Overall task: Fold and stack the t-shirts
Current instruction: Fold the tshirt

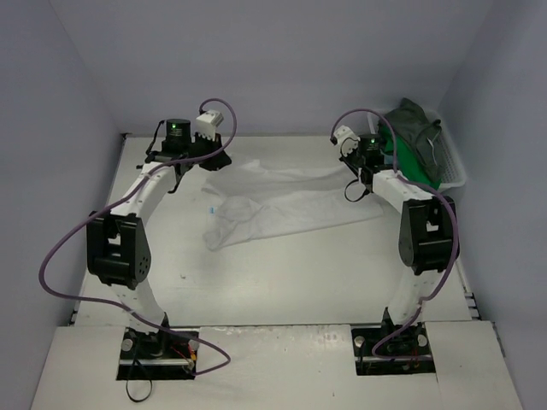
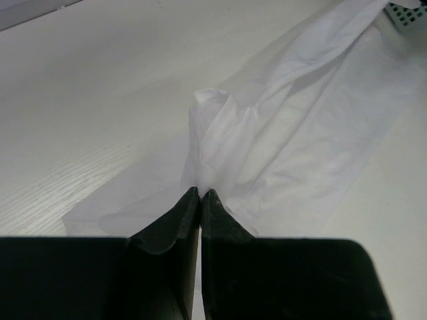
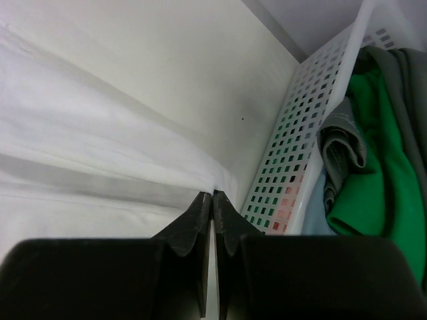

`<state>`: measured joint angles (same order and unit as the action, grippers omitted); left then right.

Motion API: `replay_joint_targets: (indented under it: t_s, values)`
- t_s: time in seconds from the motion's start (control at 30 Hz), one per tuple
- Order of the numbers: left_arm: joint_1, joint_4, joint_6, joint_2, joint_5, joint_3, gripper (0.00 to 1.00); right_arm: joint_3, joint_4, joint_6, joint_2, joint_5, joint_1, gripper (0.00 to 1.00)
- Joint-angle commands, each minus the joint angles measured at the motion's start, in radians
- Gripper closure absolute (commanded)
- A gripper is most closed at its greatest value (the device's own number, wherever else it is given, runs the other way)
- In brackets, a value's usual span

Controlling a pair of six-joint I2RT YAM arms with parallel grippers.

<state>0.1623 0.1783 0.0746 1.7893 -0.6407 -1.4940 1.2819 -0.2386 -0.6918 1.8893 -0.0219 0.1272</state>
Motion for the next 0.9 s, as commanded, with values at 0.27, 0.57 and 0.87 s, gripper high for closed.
replay_joint_targets:
  t_s: [0.27, 0.57, 0.87]
  values:
    - [0.005, 0.042, -0.071, -0.099, -0.175, 0.054, 1.0, -0.029, 0.005, -0.058, -0.148, 0.06, 0.014, 1.0]
    - [0.019, 0.157, -0.177, -0.122, -0.247, 0.087, 1.0, -0.076, 0.107, -0.158, -0.173, 0.077, 0.025, 1.0]
    - [0.046, 0.337, -0.304, -0.133, -0.346, 0.112, 1.0, -0.176, 0.127, -0.21, -0.164, 0.108, 0.063, 1.0]
